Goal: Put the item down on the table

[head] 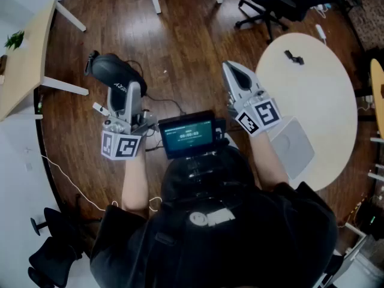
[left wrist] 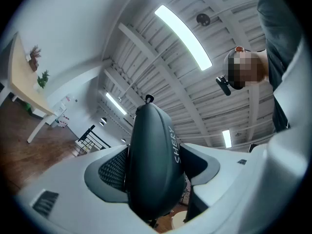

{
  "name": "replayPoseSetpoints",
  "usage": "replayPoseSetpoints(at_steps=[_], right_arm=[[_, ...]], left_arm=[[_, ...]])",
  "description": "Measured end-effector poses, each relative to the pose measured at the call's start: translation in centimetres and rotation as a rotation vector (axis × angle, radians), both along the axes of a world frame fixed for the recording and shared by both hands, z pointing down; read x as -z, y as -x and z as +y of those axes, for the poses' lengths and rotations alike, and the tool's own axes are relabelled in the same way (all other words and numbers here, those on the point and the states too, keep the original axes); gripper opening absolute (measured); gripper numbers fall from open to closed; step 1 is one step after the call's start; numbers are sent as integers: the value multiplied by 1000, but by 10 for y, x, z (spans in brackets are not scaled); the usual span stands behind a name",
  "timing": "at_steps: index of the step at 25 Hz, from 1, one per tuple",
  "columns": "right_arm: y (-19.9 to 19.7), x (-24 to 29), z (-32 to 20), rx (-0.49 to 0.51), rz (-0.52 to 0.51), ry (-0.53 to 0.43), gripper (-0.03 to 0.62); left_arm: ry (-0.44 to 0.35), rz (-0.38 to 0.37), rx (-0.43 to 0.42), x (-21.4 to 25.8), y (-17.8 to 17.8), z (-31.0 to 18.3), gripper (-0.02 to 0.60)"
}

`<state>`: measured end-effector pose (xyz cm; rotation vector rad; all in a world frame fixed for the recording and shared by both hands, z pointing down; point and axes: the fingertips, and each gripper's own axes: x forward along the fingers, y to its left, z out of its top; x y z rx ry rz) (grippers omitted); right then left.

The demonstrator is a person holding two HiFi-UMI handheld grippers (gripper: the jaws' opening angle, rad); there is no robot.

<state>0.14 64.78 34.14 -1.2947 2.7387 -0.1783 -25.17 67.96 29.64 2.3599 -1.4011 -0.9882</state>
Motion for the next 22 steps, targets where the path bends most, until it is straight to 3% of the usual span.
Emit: replayPoseSetpoints(at_steps=[4,9,15,22], right_arm=[[2,2,-15,2,-2,-13,5],[3,-2,-70,5,-16,-23,5],[-12,-8,-177,38,-42,-42,5],[-53,1,-309,70,-56,-37,5]], left_arm=[[3,9,-12,-5,-2,-15,324],[2,3,-21,-12,-10,-69,324],[-18,-24,-9,-9,-31,-171,324],[-17,17,18,5,-65,-297,324]])
